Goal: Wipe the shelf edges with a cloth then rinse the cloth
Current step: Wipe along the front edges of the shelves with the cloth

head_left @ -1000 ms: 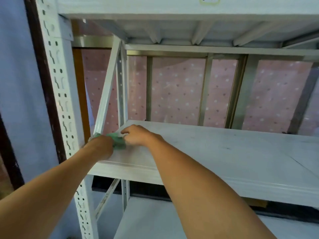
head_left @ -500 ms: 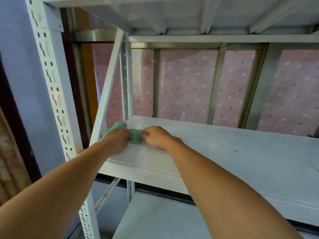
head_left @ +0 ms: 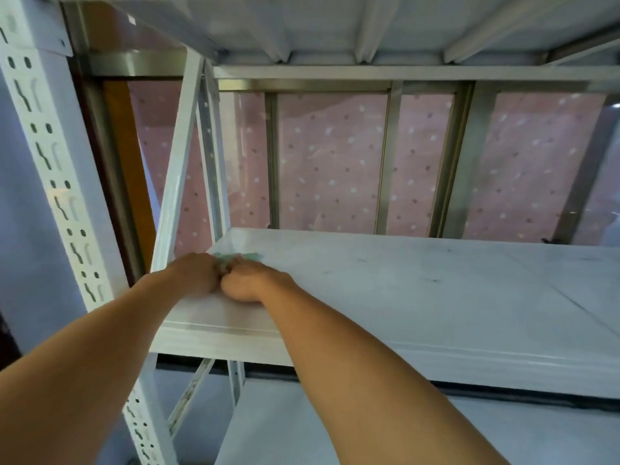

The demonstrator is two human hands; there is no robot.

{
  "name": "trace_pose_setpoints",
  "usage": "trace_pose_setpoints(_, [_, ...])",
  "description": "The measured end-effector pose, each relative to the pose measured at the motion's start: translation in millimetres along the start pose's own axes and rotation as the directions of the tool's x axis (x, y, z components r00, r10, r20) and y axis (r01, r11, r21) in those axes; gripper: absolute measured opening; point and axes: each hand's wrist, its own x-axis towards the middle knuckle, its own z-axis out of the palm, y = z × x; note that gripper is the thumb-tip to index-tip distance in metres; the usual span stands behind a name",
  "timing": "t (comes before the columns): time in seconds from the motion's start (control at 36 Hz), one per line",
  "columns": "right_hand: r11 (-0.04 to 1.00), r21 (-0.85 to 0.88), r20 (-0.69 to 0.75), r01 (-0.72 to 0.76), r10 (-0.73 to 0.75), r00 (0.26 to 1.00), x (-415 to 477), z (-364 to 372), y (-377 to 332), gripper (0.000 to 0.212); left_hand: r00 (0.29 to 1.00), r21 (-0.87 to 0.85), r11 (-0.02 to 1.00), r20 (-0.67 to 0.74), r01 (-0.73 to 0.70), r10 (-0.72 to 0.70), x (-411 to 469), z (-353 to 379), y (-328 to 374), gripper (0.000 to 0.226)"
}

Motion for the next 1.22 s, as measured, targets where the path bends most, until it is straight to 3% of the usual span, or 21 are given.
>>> trace_pose_setpoints(0.08, [0.999,-0.03,0.02,-0.015,0.015,1.0,-1.3,-3.7,-5.1,0.056,1.0,-0.079,0.997,0.0,0.02,-0.02,3.7,-6.5,-3.2,0.034])
trace_pose_setpoints(0.5, [0.958,-0.162,-0.003,-0.237,0.24,0.971,-4.3,4.6,37.4,0.066,0.964,-0.248,0.933,-0.011,-0.26,0.266,12.3,3.8,32.4,0.028])
trace_pose_setpoints(0.75, [0.93,-0.146,0.002,-0.337,0.341,0.94,-27.9,-6.2,80.0,0.068,0.94,-0.207,0.919,-0.012,-0.336,0.341,-0.9,0.8,89.8,0.043])
trace_pose_setpoints(1.22, [0.895,-0.149,-0.043,-0.42,0.418,0.907,-122.6,-52.2,185.9,0.067,0.896,-0.208,0.875,-0.008,-0.437,0.445,-29.5,-6.3,236.1,0.043])
